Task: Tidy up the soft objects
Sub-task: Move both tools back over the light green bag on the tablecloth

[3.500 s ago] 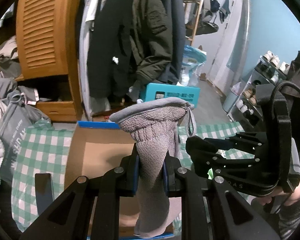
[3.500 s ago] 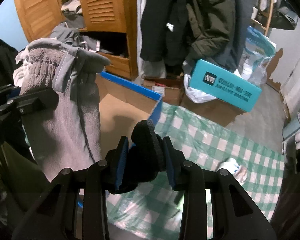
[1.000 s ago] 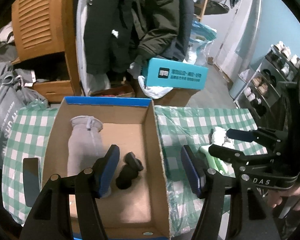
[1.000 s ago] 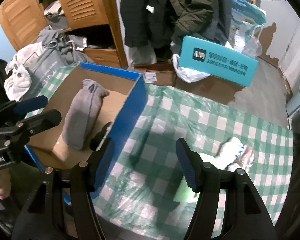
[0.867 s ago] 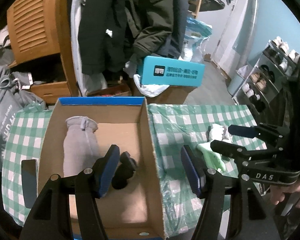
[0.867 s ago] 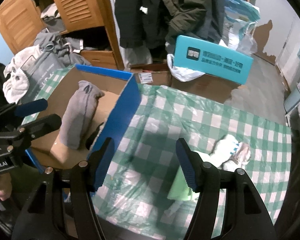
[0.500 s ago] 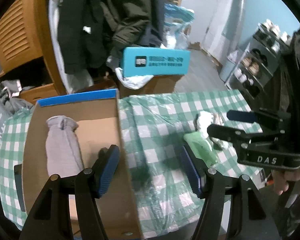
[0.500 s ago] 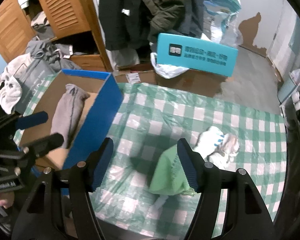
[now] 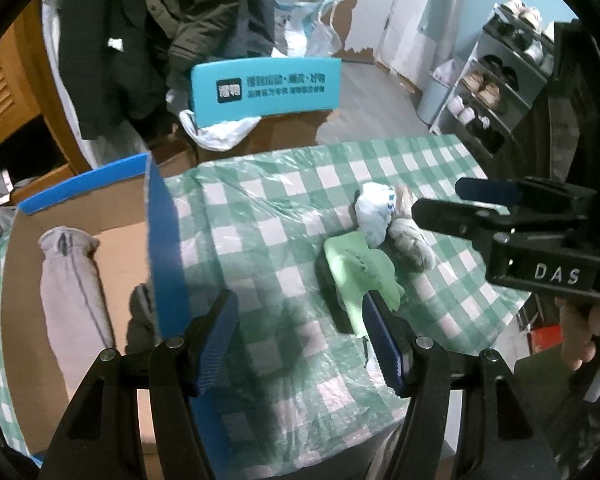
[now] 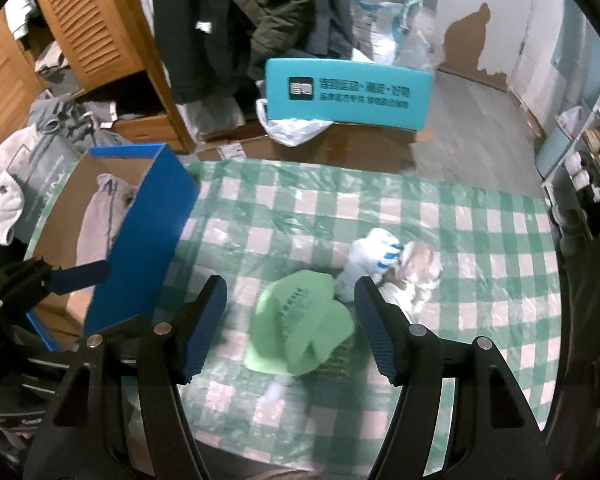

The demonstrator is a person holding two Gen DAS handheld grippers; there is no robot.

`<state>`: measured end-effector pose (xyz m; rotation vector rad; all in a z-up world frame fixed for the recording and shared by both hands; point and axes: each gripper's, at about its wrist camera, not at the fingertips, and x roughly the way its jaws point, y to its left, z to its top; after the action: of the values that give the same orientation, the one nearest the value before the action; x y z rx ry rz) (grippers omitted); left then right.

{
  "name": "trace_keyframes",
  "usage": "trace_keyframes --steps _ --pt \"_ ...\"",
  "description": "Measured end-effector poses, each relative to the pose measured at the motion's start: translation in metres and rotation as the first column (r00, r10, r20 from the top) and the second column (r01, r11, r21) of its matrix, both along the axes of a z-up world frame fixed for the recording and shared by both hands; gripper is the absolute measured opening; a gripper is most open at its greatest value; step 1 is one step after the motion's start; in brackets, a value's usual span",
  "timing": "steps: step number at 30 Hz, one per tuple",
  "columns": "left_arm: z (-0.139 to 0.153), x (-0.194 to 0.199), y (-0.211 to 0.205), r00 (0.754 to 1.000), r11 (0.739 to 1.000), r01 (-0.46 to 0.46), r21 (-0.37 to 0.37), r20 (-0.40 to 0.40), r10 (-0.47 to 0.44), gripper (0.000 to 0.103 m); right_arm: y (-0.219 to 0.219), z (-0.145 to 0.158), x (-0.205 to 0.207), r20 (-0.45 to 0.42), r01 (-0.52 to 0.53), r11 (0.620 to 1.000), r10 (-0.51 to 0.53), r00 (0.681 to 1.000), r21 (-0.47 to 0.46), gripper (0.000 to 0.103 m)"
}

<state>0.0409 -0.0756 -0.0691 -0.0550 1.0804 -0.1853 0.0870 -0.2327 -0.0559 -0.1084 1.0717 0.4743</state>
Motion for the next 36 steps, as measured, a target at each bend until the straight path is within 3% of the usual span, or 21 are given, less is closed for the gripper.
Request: trace_keyframes --steps 22,32,36 --pt "-0.065 0.038 -0.037 0.985 0.999 0.014 -0.031 -0.173 -0.020 0.066 -0.068 -0.051 0.028 -0.079 0.143 0.989 -0.146 0.986 -0.049 0.067" --pt "-0.078 0.057 -0.042 0.981 0.997 -0.026 -0.067 -0.196 0.012 0.066 -0.082 -0.088 0.047 -0.134 0.193 0.977 -0.204 0.970 -0.088 0.067" --pt "-0.077 0.060 -0.051 0.983 0.998 -0.010 -0.058 -0.183 -0.001 0.074 -0.083 -0.102 0.055 -0.153 0.200 0.974 -0.214 0.965 -0.104 0.067"
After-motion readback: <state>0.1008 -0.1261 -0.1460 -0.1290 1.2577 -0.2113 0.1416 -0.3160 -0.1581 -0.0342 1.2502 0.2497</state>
